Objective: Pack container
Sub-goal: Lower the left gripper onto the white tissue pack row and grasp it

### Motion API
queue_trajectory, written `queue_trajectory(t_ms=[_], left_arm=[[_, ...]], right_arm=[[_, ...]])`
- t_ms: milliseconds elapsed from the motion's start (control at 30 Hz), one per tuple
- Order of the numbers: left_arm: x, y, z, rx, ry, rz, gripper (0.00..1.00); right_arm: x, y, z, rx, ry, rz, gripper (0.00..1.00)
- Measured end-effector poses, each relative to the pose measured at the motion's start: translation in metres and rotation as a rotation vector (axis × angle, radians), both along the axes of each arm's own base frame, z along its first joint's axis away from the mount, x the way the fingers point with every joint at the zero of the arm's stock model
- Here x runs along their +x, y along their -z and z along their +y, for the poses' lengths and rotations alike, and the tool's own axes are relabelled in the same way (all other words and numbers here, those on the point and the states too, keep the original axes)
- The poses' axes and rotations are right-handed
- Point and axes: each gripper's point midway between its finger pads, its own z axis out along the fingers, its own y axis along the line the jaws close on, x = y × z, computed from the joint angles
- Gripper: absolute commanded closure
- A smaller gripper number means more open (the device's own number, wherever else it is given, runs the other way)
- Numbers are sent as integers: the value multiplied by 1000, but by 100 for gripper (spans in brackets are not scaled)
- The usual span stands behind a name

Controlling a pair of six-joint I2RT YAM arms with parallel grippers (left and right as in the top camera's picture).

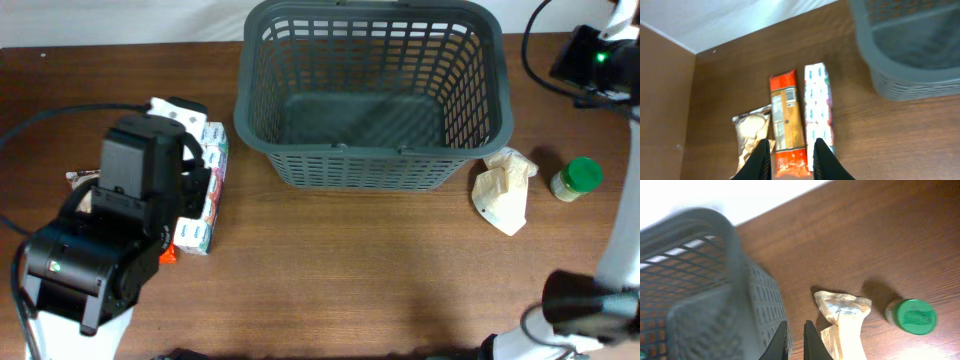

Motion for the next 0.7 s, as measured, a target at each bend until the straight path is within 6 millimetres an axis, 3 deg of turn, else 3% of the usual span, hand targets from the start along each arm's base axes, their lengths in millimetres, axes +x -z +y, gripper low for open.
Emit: queue_trajectory(t_ms=[100, 267, 700], left_arm=[[0, 0, 11, 1, -40, 3, 85], [0, 1, 14, 2, -51, 6, 85], [-6, 6, 16, 12, -51, 38, 85]], right_arm=[[20, 40, -1, 41, -8, 87, 96], [38, 78, 9, 127, -53, 154, 96], [68, 68, 54, 145, -174, 53, 96]])
